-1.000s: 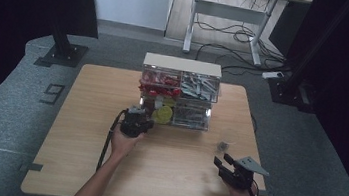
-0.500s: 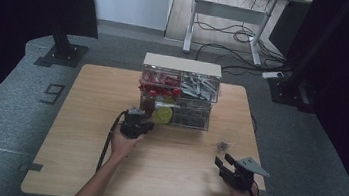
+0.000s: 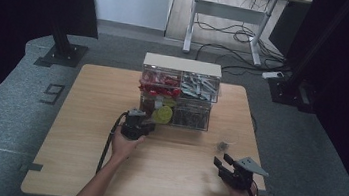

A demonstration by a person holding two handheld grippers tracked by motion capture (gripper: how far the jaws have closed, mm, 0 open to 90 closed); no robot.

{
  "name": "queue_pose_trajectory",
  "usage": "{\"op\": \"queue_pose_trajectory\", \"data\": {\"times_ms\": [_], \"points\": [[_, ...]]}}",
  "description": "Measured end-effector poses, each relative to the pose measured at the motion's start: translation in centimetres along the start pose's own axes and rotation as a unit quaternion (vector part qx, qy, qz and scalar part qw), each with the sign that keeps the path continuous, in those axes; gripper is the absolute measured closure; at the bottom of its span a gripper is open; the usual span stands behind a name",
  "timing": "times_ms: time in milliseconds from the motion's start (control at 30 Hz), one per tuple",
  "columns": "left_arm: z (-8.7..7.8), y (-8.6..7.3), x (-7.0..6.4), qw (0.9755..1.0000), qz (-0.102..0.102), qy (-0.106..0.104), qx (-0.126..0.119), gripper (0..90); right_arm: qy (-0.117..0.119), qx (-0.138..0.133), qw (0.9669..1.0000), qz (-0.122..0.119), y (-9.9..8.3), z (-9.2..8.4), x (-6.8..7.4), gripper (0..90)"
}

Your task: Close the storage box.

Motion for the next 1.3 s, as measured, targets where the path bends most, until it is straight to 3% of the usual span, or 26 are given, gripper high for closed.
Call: {"op": "queue_pose_trajectory", "data": {"times_ms": [200,300,433,667,967,1300], "points": [[-0.9,-0.3,-0.5,0.9998,0.019,-0.001,-0.010,81.4,0.003,0.004,1.0000,0.000,-0.1,0.1,0.0,50.6],[-1.3,-0.6,-0.6,0.9995,0.026,0.005,-0.019,71.6,0.005,0.009,0.9999,0.000,-0.2,0.2,0.1,50.2],[-2.0,-1.3,-0.6,0.9990,0.031,0.016,-0.028,62.4,0.008,0.012,0.9999,0.000,-0.3,0.4,0.1,50.0],[-2.9,-2.8,-1.2,0.9980,0.054,0.016,-0.027,53.0,0.013,0.016,0.9998,-0.004,-0.5,0.6,0.2,48.7],[-4.0,-5.0,-1.6,0.9972,0.072,0.013,-0.019,47.5,0.014,0.020,0.9996,-0.012,-0.6,0.6,0.5,41.8],[-5.4,-7.1,-1.4,0.9970,0.074,0.018,-0.013,44.2,0.021,0.017,0.9994,-0.024,-1.0,-0.2,1.0,39.6]]}}
Point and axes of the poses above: each handheld gripper's, and its own axes: z roughly forward along the jaws, y roughly out of its top, x roughly to its left, the point moved 1 cm from there along z, roughly forward along the jaws, and after that the axes turned 5 degrees about -y, right-handed, at the moved point
